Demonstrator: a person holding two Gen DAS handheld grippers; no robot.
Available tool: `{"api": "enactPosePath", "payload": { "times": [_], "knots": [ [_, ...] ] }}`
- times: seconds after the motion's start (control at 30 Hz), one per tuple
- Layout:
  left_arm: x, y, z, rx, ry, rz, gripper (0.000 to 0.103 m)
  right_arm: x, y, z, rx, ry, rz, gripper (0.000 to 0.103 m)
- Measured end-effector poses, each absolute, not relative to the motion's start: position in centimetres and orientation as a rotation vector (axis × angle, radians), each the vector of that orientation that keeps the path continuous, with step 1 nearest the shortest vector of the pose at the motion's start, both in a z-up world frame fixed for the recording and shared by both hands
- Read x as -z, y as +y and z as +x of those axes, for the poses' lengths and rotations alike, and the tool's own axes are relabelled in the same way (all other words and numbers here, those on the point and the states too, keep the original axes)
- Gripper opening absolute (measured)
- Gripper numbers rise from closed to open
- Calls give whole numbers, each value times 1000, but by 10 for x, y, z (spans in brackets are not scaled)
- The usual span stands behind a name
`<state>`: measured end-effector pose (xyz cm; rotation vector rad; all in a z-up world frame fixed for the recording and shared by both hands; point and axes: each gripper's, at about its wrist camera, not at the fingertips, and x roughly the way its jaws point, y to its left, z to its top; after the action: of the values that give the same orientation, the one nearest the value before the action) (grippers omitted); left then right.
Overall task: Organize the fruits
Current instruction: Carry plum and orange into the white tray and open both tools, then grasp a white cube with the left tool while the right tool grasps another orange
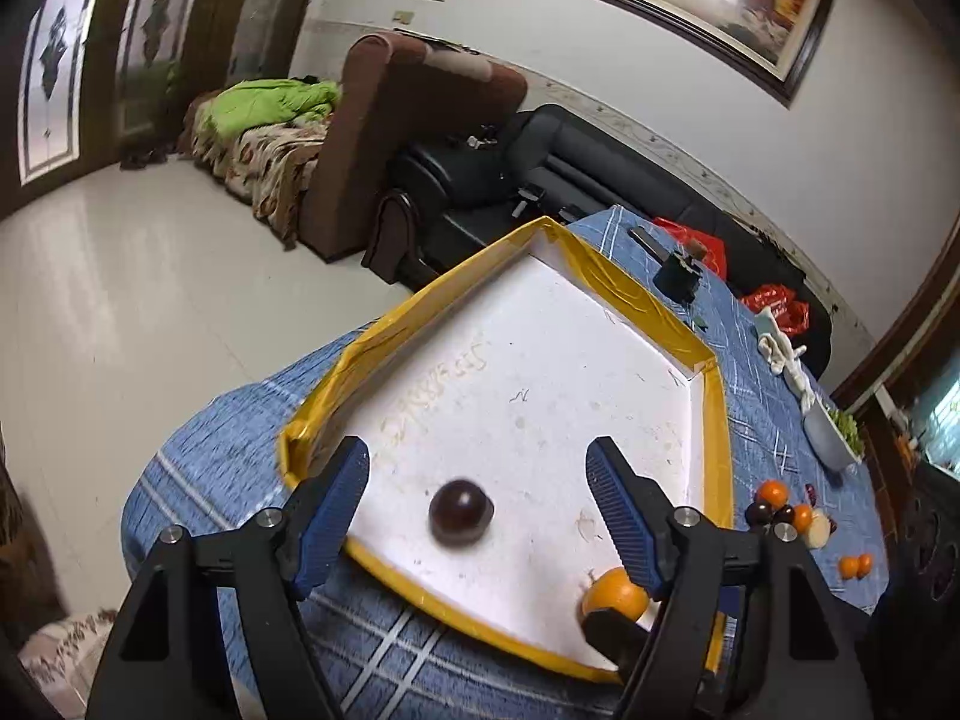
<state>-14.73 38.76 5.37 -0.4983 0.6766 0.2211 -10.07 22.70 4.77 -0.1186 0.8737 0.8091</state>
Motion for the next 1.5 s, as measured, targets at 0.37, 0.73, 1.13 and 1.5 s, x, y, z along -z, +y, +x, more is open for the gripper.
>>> {"api": "enactPosePath", "payload": {
  "times": [0.37, 0.73, 1.13, 1.5],
  "knots": [
    [-82, 333, -158, -134, 649, -442, 83, -57, 121, -122, -730, 821, 58, 68],
    [-64, 209, -128, 136, 758, -225, 83, -39, -98, -91, -221, 839, 220, 67],
    [-51, 131, -106, 291, 808, -59, 49, -20, -169, -42, -27, 847, 296, 55],
    [-21, 81, -47, 269, 854, 109, 49, -14, -162, -46, -80, 839, 255, 40]
  ]
}}
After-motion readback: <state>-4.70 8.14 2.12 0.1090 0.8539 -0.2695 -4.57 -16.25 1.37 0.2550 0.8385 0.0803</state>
